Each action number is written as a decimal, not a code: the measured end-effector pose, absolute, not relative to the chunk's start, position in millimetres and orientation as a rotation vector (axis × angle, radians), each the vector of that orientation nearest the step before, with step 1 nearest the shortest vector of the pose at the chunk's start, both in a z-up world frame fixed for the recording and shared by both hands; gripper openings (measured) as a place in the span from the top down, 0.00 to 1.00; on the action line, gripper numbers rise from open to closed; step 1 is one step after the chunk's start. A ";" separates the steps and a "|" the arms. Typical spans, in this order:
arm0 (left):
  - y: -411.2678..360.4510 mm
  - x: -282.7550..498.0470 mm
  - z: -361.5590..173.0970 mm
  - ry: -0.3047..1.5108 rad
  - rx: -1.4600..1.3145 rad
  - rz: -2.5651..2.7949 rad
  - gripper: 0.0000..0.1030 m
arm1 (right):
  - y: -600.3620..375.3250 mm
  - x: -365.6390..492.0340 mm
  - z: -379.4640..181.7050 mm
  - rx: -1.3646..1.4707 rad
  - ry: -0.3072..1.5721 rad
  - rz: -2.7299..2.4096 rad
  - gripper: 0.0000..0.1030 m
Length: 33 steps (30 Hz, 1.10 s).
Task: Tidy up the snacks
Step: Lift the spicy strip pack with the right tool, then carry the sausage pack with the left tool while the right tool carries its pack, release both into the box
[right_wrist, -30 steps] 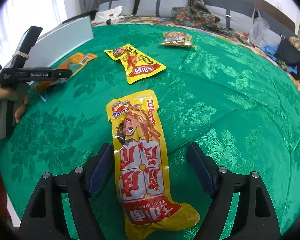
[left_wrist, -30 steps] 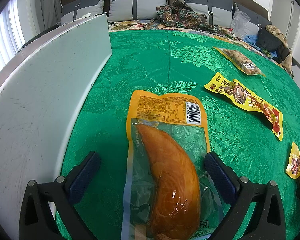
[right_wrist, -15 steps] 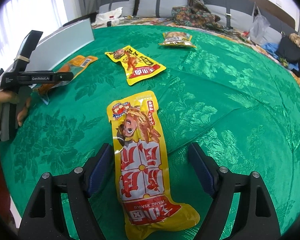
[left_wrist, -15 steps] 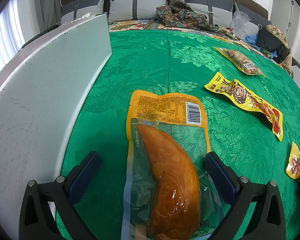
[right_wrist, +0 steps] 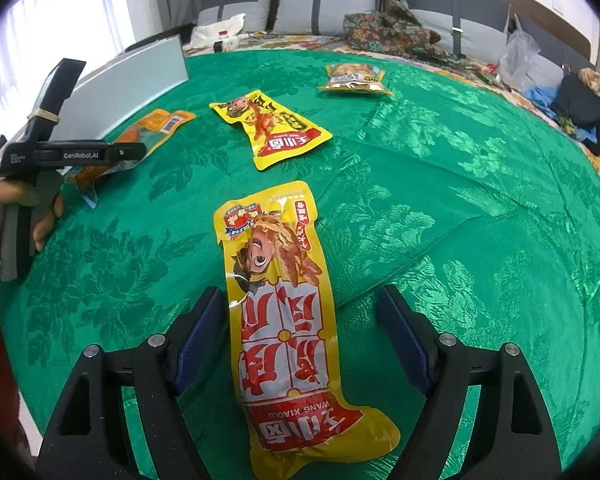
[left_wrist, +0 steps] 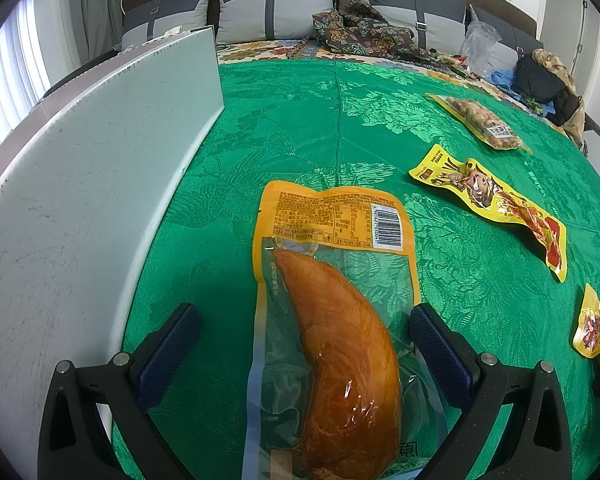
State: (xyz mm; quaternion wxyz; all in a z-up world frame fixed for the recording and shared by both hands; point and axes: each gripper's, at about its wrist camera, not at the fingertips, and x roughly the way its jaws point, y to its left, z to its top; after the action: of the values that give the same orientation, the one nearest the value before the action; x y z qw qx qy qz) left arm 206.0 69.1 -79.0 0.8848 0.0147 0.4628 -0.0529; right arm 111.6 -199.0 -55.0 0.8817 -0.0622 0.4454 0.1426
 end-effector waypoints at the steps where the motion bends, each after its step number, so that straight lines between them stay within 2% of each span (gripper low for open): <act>1: 68.5 206.3 -78.7 0.964 0.032 -0.107 0.00 | -196.9 111.5 -55.3 -0.144 0.929 0.289 0.20; 4: 65.7 210.3 -77.4 1.037 0.057 -0.139 0.01 | -193.5 115.1 -53.9 -0.161 0.968 0.273 0.20; 5: 65.3 211.6 -75.6 1.064 0.064 -0.155 0.04 | -191.7 119.1 -52.2 -0.177 1.015 0.278 0.20; 6: 65.7 211.3 -70.4 1.073 0.070 -0.184 0.22 | -190.1 124.1 -50.6 -0.192 1.073 0.296 0.22; 7: 64.4 210.5 -66.8 1.076 0.084 -0.202 0.41 | -189.6 130.0 -48.4 -0.218 1.138 0.308 0.28; 8: 65.8 211.0 -64.0 1.103 0.081 -0.219 0.44 | -191.3 133.4 -46.4 -0.215 1.171 0.309 0.34; 9: 70.3 211.0 -61.9 1.121 0.049 -0.230 0.51 | -195.8 136.3 -41.5 -0.174 1.194 0.311 0.52; 10: 76.5 209.4 -60.4 1.144 0.004 -0.247 0.55 | -202.2 139.5 -40.6 -0.140 1.230 0.280 0.53; 13: 87.8 194.1 -53.7 1.150 -0.058 -0.261 0.58 | -228.1 136.5 -35.3 0.106 1.276 0.295 0.53; 17: 93.4 163.5 -42.4 1.135 -0.146 -0.299 0.59 | -258.4 115.1 -23.8 0.539 1.220 0.355 0.53; 21: 100.4 135.8 -17.8 1.094 -0.268 -0.345 0.61 | -267.6 100.3 -24.0 0.755 1.177 0.339 0.53; 24: 112.8 122.6 11.6 1.056 -0.397 -0.402 0.95 | -256.9 98.0 -15.8 0.762 1.173 0.321 0.53; 27: 133.4 114.1 44.8 0.974 -0.486 -0.428 0.95 | -230.3 101.3 7.0 0.774 1.141 0.376 0.53; 31: 141.3 114.6 48.8 1.001 -0.465 -0.418 0.93 | -186.8 121.5 50.5 0.782 1.055 0.464 0.53; 32: 141.3 111.2 48.6 1.007 -0.452 -0.412 0.88 | -182.6 124.8 57.3 0.791 1.034 0.469 0.53; 33: 139.5 107.3 48.2 1.011 -0.427 -0.417 0.67 | -180.3 126.3 63.2 0.790 1.015 0.469 0.52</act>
State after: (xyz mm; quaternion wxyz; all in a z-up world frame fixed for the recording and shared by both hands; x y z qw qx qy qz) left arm 107.3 139.5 48.2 0.8326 -0.2014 0.4771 -0.1967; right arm 126.3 -180.3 63.2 0.7746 0.3649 0.4689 0.2165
